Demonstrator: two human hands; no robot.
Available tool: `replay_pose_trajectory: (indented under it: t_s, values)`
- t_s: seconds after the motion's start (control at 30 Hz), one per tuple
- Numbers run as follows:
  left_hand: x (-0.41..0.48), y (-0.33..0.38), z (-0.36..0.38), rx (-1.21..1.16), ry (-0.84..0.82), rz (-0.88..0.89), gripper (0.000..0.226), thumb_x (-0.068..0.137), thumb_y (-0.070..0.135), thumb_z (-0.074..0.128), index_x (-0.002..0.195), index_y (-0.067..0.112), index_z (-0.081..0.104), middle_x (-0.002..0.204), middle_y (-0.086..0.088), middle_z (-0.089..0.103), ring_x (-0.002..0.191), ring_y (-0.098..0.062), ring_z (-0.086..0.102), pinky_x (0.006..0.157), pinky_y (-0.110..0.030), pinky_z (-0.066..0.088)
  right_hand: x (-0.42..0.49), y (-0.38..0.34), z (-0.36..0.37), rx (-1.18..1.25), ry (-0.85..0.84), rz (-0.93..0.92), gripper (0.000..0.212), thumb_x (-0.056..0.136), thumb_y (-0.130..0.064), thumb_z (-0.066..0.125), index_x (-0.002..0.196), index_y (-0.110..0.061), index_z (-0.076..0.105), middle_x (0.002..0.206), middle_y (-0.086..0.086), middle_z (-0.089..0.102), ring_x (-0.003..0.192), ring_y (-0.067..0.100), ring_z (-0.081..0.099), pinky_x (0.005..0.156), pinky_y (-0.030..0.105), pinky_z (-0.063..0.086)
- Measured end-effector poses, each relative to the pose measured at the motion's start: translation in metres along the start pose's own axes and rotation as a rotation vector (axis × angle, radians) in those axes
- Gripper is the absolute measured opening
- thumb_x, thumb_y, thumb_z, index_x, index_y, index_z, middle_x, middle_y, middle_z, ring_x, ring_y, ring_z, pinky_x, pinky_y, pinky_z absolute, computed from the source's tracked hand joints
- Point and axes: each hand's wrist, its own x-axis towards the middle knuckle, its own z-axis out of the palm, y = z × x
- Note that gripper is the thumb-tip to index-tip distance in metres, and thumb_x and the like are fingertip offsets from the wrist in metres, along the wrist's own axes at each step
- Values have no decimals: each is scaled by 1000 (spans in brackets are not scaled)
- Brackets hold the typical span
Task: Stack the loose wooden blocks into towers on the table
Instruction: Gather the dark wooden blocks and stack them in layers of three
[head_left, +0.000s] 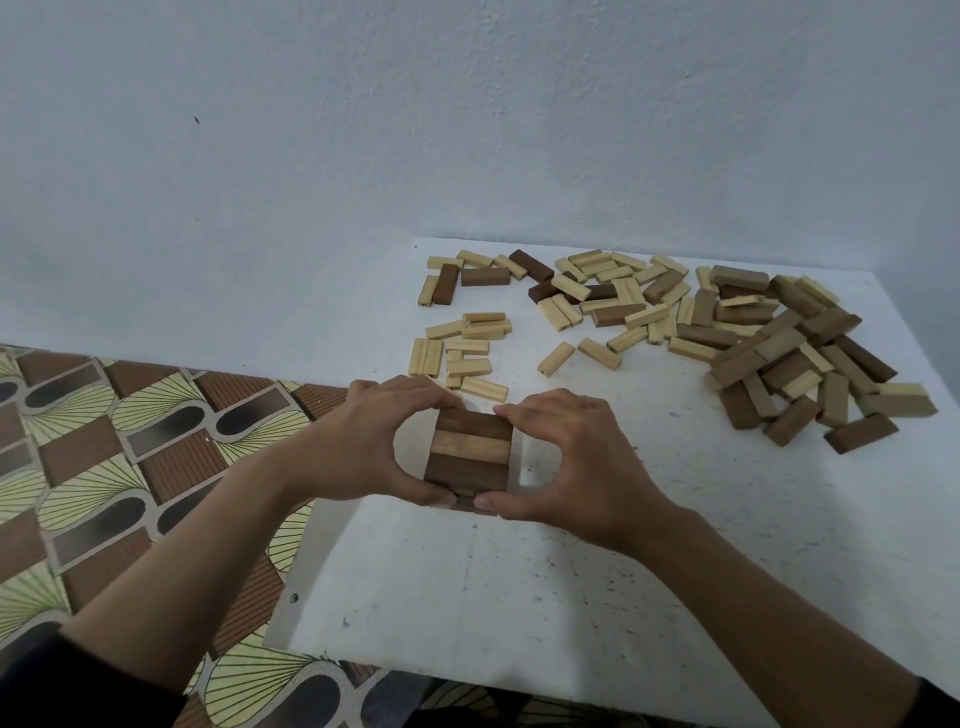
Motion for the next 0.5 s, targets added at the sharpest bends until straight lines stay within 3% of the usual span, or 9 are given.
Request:
replay_pose_trajectory:
  t_s: [0.2,0.33,0.43,0.5]
  values:
    - [-3,4,-1,-18,2,5,83,64,79,70,135,43,44,129,32,47,125,6,41,111,-44,28,-2,0,1,12,0,2,96,66,-79,69,142,-23,54,136,-7,61,124,4,46,108,44,36]
    - [-6,5,-3,-87,32,7,86,64,81,72,137,47,42,133,29,50,129,1,44,111,-45,34,-3,0,-3,104,34,35,95,67,-78,71,147,-31,48,141,-15,54,122,-7,36,104,30,28]
    - [-6,6,-4,-203,75,-8,80,66,83,69,134,48,47,133,25,55,129,-4,48,106,-40,43,-2,4,-5,171,75,85,86,71,-82,61,141,-32,54,138,-18,57,126,-1,46,105,30,34]
    - [-3,9,-4,-270,138,-17,69,73,82,63,131,45,53,130,24,58,128,-4,51,102,-36,45,0,8,-8,228,130,104,70,78,-78,60,130,-31,63,127,-20,63,118,-4,53,100,22,39]
